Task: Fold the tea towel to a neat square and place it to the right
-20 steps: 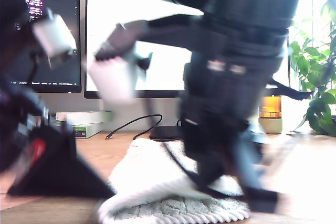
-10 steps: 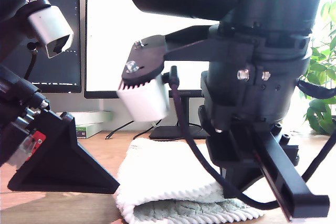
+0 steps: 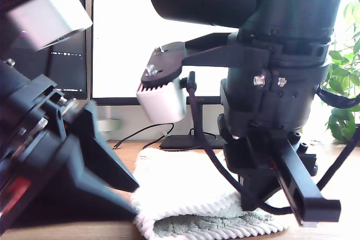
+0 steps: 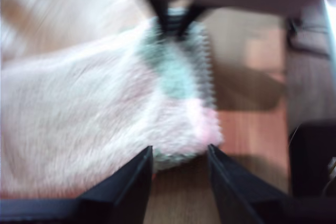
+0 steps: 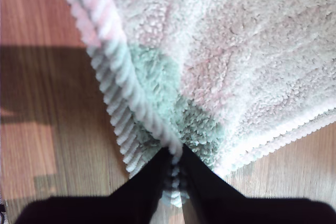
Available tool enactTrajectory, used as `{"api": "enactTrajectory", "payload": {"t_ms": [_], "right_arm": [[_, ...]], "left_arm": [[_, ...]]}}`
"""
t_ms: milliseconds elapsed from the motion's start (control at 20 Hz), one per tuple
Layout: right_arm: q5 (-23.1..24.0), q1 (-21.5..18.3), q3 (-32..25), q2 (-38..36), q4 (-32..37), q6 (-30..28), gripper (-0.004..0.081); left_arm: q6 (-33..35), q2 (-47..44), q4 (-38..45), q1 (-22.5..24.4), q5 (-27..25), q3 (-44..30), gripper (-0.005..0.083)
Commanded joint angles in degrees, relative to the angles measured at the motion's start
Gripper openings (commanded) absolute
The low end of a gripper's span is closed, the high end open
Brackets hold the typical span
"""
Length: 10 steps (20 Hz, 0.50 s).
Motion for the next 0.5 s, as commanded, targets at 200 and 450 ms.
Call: {"api": "enactTrajectory", "payload": {"t_ms": [200, 450], "right_arm": [[-0.7, 0.1, -0.3, 0.1, 0.4, -0.2, -0.0012], [-1.2, -0.3, -0.3, 0.1, -0.2, -0.2, -0.0012]], "left_arm": [[6.8, 1.0, 0.4, -0.6, -0.7, 0.1, 0.0324], [11.1, 3.2, 0.4, -1.5, -0.3, 0.1, 0.0324]]}}
